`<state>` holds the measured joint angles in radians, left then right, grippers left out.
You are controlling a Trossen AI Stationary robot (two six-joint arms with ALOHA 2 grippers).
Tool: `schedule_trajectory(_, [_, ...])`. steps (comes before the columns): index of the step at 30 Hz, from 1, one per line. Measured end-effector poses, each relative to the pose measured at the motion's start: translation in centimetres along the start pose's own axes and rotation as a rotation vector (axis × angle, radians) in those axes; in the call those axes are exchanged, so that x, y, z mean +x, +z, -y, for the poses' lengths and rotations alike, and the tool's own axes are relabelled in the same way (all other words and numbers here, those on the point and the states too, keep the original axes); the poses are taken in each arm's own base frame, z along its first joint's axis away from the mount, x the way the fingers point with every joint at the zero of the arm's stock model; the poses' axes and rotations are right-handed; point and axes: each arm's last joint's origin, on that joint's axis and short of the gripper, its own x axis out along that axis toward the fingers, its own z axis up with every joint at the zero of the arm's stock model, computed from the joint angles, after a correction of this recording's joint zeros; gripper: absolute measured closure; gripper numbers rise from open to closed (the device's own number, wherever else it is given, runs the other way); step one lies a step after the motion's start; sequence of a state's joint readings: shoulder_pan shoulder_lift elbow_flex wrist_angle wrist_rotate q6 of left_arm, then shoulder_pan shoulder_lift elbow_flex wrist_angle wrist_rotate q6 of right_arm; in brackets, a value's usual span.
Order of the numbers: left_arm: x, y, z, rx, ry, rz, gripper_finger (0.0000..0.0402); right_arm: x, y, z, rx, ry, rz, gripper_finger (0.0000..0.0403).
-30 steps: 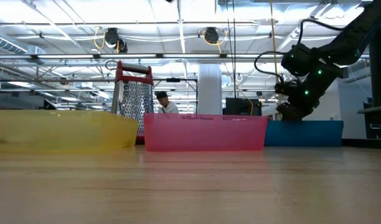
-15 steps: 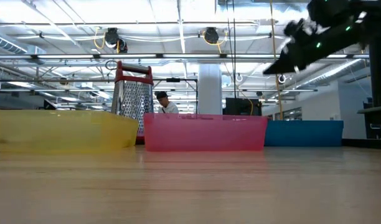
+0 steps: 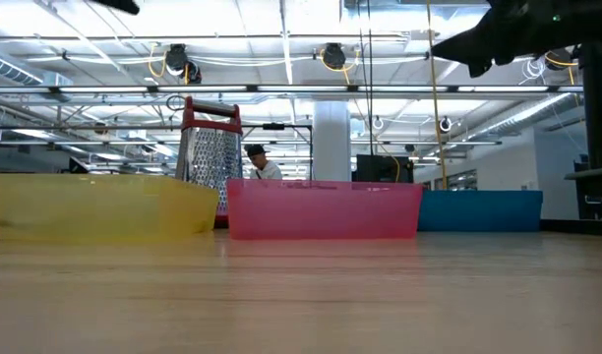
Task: Pick & Place Kitchen Items
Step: Return to Home Position
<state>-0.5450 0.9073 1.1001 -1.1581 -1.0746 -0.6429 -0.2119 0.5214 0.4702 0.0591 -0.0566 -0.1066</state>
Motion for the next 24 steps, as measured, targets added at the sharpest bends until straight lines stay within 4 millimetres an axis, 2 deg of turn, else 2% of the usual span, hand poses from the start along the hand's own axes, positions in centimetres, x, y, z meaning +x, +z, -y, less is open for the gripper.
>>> schedule_trajectory(4, [0.6, -3.5, -0.2, -0.015, -0.068, 0.064, 0.0388, 0.0, -0.5, -0.8, 0.017, 0.06, -0.039, 0.04])
schedule_trajectory(7, [1.4, -5.5, 0.5, 0.0, -0.169, 0.125, 0.0398, 0.0, -1.1, -1.3, 0.018, 0.093, -0.044, 0.0402])
schedule_trajectory(11, [2.1, -7.4, 1.7, 0.026, -0.441, 0.233, 0.0392, -0.3, -2.0, -1.9, 0.018, 0.13, -0.047, 0.0402])
schedule_trajectory(14, [2.5, -8.3, 2.1, 0.04, -0.559, 0.373, 0.0394, -0.5, -2.6, -2.3, 0.015, 0.157, -0.044, 0.0401])
schedule_trajectory(19, [3.4, -9.7, 2.1, 0.09, -0.571, 0.554, 0.0394, -1.2, -2.2, -2.6, 0.014, 0.185, 0.024, 0.0402])
schedule_trajectory(24, [4.7, -11.6, 1.9, 0.067, -0.528, 0.555, 0.0389, -2.2, -1.7, -2.7, 0.005, 0.198, 0.09, 0.0402])
